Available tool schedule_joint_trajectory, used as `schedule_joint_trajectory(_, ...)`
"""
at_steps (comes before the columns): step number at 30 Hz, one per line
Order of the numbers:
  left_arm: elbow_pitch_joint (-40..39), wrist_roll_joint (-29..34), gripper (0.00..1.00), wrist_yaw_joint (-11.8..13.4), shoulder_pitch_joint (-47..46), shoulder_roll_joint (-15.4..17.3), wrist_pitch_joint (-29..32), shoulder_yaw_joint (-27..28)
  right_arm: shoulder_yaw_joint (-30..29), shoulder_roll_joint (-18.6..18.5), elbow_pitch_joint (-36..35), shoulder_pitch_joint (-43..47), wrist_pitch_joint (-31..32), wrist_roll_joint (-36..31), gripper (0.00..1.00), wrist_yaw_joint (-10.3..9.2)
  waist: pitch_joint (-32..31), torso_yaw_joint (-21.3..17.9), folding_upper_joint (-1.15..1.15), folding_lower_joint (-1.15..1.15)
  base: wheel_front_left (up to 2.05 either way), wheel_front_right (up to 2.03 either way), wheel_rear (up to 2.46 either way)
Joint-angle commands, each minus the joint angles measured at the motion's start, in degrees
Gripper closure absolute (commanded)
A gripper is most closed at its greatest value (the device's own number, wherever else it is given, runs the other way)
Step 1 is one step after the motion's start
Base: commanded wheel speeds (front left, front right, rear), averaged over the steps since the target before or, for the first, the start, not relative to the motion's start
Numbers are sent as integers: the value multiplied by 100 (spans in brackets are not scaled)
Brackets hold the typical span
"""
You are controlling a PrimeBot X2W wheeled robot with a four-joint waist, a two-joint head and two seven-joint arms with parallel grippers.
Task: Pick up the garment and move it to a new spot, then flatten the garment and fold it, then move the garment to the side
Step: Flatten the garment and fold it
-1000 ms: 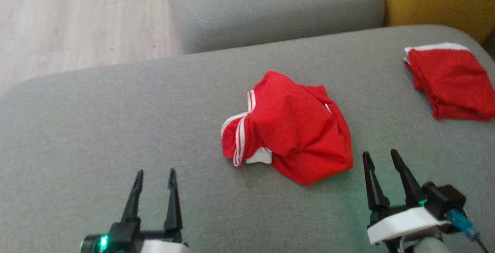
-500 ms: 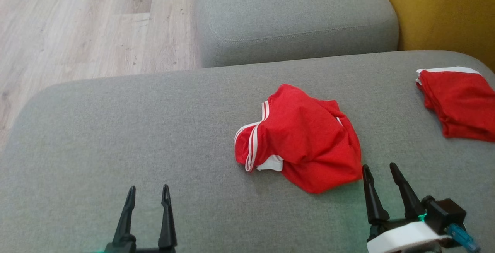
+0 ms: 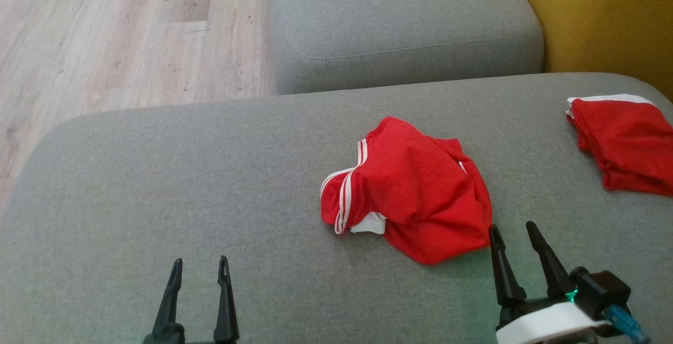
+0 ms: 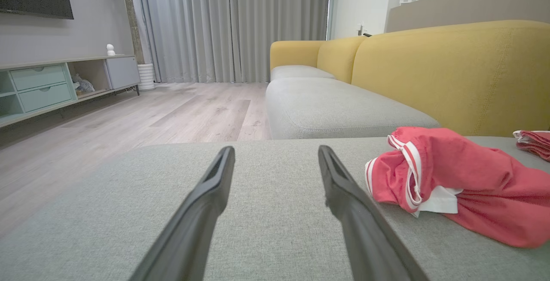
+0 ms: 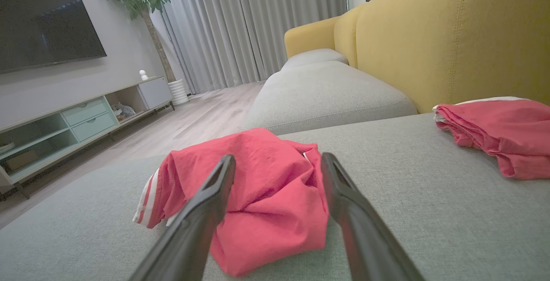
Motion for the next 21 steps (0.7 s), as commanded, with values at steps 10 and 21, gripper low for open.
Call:
schedule_joint_trajectory(10,-81,107,0,-24,-188,-30,-54,177,153,-21,-202,-54,-22,24,0,-4,-33,-20,0,0,0,0,0)
schedule_joint_trajectory(21,18,39,0,22,-289,-30,-54,58,295,-108,-257,-155,-22,57,0,-4,157,-221,0,0,0,0,0)
